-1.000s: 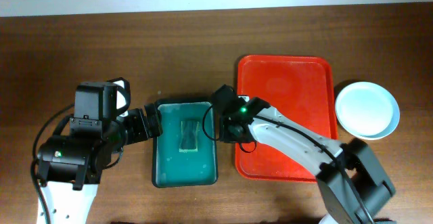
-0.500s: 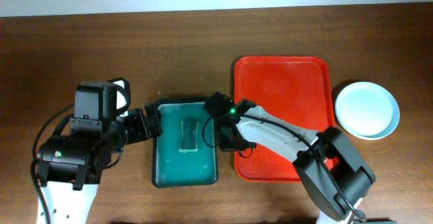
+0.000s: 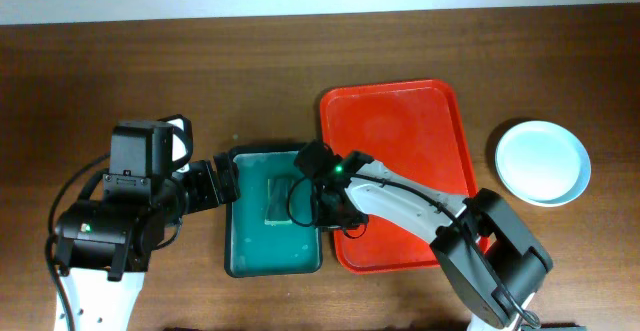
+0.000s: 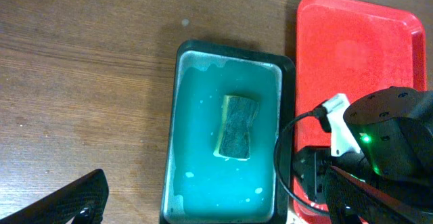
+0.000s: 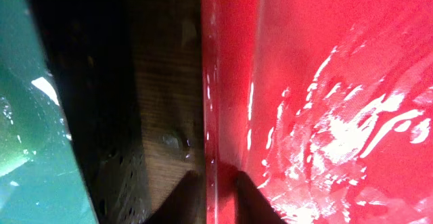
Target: Clean dirty plates on tray and stack at the side
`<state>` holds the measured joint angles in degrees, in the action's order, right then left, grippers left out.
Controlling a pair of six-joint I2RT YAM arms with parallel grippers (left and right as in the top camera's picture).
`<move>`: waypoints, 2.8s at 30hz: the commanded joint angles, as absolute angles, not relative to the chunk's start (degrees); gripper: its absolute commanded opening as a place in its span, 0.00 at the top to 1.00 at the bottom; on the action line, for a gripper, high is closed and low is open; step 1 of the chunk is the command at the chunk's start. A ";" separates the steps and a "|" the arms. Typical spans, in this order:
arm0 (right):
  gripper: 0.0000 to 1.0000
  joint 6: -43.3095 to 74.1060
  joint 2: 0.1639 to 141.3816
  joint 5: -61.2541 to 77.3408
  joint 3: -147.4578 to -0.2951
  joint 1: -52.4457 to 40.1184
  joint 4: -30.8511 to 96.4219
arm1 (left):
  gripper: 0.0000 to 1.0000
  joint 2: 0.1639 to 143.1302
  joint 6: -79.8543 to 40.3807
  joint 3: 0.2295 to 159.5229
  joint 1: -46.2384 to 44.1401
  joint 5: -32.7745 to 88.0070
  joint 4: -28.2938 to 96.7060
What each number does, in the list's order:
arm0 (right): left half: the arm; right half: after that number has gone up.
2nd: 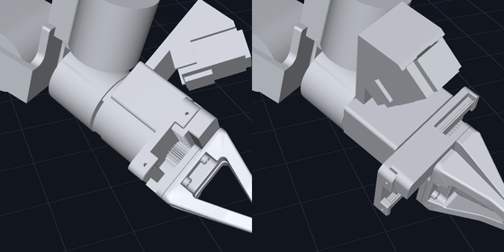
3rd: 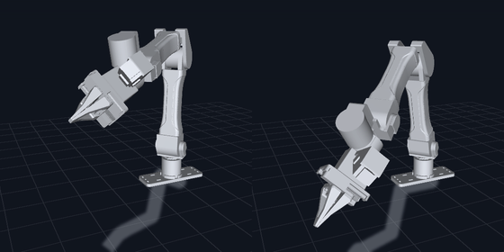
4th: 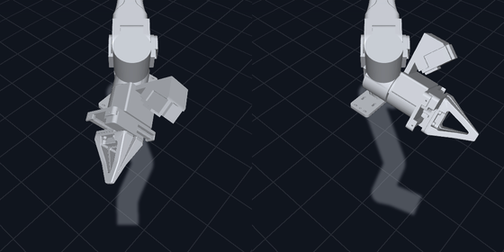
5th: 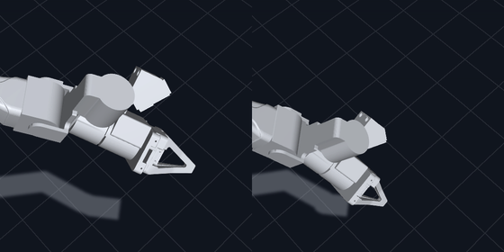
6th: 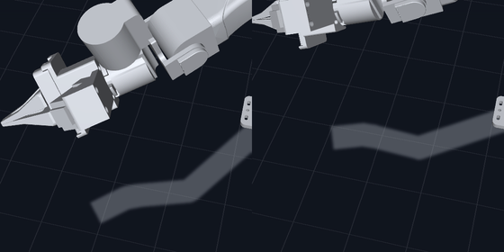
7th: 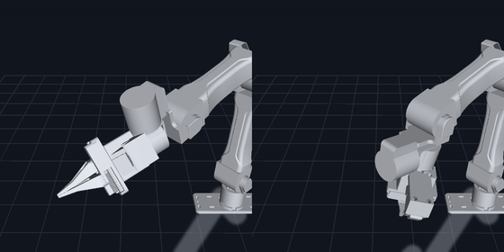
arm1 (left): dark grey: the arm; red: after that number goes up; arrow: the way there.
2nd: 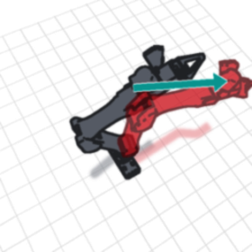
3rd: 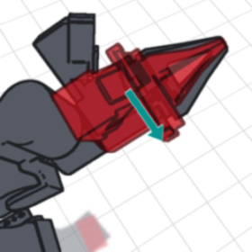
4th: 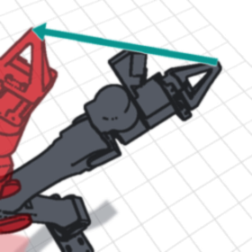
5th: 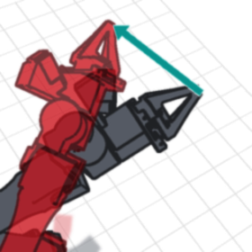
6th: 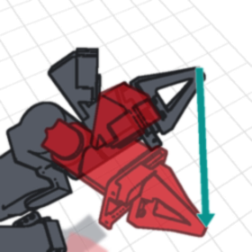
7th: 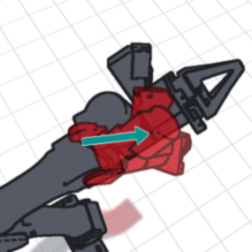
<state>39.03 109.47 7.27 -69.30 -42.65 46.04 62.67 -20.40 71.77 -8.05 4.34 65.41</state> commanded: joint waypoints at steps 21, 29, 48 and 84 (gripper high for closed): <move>0.02 18.20 43.22 -21.21 -74.24 -42.33 63.20 | 0.01 62.39 -20.10 72.47 -7.81 4.56 65.43; 0.02 18.20 21.41 -12.01 -40.77 -13.58 34.59 | 0.01 62.39 -20.10 72.47 -7.81 4.56 65.43; 0.02 18.24 0.43 -9.63 -0.32 -7.81 3.64 | 0.01 62.39 -20.10 72.47 -7.81 4.56 65.43; 0.02 18.24 0.47 -9.63 -0.32 -7.81 3.68 | 0.01 33.76 -19.62 36.62 -8.36 1.48 31.14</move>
